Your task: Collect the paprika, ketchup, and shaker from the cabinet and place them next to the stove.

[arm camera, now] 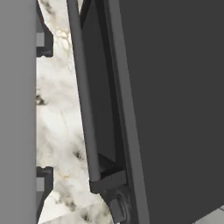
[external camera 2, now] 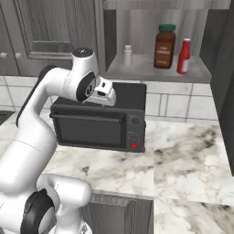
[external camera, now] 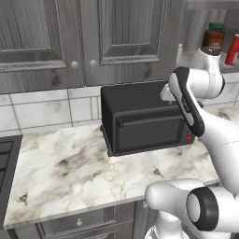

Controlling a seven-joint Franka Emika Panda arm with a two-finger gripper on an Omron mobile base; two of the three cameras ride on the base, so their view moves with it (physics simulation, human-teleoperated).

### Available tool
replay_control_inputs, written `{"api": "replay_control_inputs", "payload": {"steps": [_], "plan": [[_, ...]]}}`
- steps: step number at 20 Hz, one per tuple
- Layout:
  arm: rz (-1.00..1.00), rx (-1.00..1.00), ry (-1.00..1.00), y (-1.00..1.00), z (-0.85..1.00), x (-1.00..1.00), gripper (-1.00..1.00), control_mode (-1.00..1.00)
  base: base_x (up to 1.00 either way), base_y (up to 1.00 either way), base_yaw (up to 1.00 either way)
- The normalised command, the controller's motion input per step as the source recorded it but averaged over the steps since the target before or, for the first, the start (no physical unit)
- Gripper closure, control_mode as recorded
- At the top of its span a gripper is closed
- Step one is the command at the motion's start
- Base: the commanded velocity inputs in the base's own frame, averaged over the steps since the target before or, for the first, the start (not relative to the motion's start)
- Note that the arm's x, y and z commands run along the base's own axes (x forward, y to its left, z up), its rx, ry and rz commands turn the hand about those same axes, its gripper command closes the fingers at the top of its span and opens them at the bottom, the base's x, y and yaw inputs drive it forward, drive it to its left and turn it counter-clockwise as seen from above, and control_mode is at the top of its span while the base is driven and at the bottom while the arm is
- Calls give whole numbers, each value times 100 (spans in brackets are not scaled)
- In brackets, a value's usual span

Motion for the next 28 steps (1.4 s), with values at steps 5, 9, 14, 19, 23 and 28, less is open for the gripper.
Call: {"api": "replay_control_inputs", "payload": {"steps": [5,9,14,19,23,28], "plan": [[-19,6,-10,-79,31,1,-100,-100,0,0,0],[-20,6,-15,-67,37,0,-100,-100,0,0,0],[-24,7,-23,-65,33,-21,-100,-100,0,0,0],[-26,7,-28,-48,27,-40,-100,-100,0,0,0],[-23,1,-25,-46,26,-22,-100,-100,0,0,0],[-24,-1,-20,-35,4,-1,-100,-100,0,0,0]]}}
